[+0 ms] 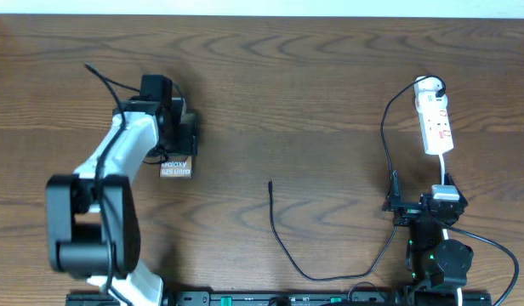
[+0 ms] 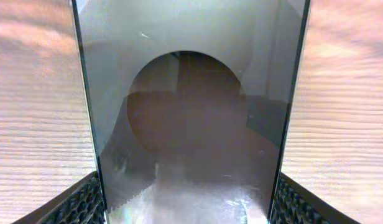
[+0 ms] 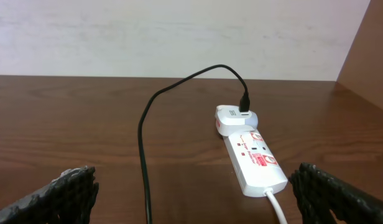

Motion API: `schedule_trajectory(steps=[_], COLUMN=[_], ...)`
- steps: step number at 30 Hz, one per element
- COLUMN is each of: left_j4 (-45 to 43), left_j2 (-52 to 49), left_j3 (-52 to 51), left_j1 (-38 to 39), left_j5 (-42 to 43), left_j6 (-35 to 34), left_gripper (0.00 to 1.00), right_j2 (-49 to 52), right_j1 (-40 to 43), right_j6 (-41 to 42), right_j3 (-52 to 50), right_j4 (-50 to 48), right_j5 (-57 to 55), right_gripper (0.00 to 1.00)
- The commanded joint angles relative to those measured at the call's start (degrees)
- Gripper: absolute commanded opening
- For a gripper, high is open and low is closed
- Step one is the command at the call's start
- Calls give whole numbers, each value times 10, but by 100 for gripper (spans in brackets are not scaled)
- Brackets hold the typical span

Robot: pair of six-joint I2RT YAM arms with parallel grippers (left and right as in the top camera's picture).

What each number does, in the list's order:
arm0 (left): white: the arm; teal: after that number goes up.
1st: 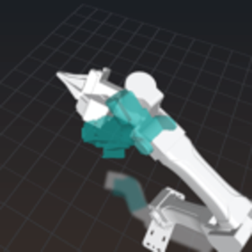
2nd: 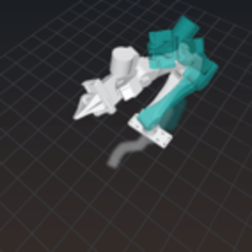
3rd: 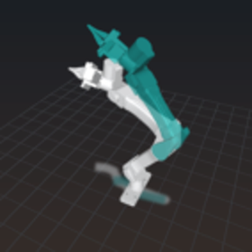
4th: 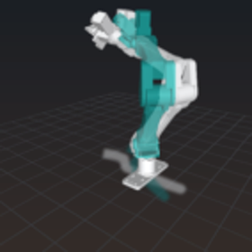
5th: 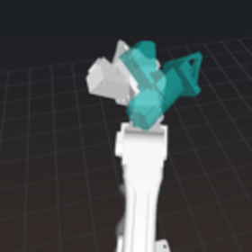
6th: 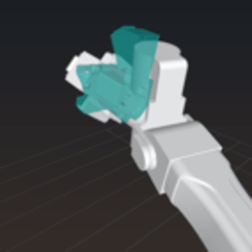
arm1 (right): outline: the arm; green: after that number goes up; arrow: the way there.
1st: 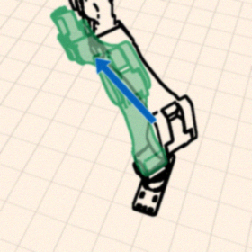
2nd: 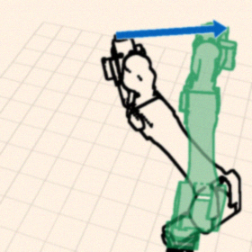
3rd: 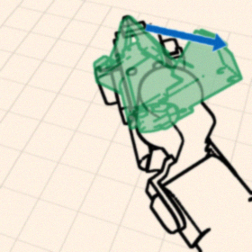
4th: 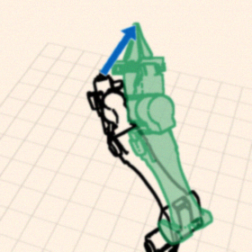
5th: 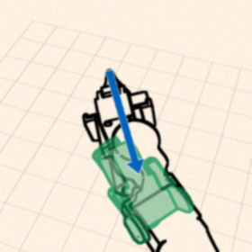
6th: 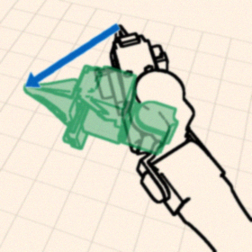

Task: Plug charger to phone and switch on socket
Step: 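Lift the phone with the left gripper and tilt it upright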

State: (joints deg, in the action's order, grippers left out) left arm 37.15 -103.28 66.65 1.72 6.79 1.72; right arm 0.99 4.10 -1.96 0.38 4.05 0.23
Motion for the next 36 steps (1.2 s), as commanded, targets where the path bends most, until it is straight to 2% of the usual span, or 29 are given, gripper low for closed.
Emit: schedule_trajectory(steps=[1, 10, 17, 21, 26, 27, 31, 36], left_j4=[1, 1, 0, 0, -2, -2, -1, 0], left_j2=[65, 119, 123, 123, 123, 123, 123, 123], left_j3=[10, 10, 10, 10, 10, 10, 10, 10], left_j1=[0, 0, 0, 0, 0, 0, 0, 0], left_j5=[47, 170, 339, 426, 485, 502, 529, 546], left_j6=[-5, -65, -141, -207, -319, -370, -492, -591], left_gripper=[8, 8, 8, 8, 8, 8, 8, 7], right_j2=[-3, -3, -3, -3, -3, -3, -3, -3], right_j1=[-5, -5, -5, -5, -5, -5, -5, -5], right_j6=[-3, -3, -3, -2, -3, -3, -2, -3], right_j3=[-1, -1, -1, -1, -1, -1, -1, -1], right_j4=[3, 3, 3, 3, 3, 3, 3, 3], right_j5=[1, 1, 1, 1, 1, 1, 1, 1], right_gripper=[99, 99, 99, 99, 99, 99, 99, 99])
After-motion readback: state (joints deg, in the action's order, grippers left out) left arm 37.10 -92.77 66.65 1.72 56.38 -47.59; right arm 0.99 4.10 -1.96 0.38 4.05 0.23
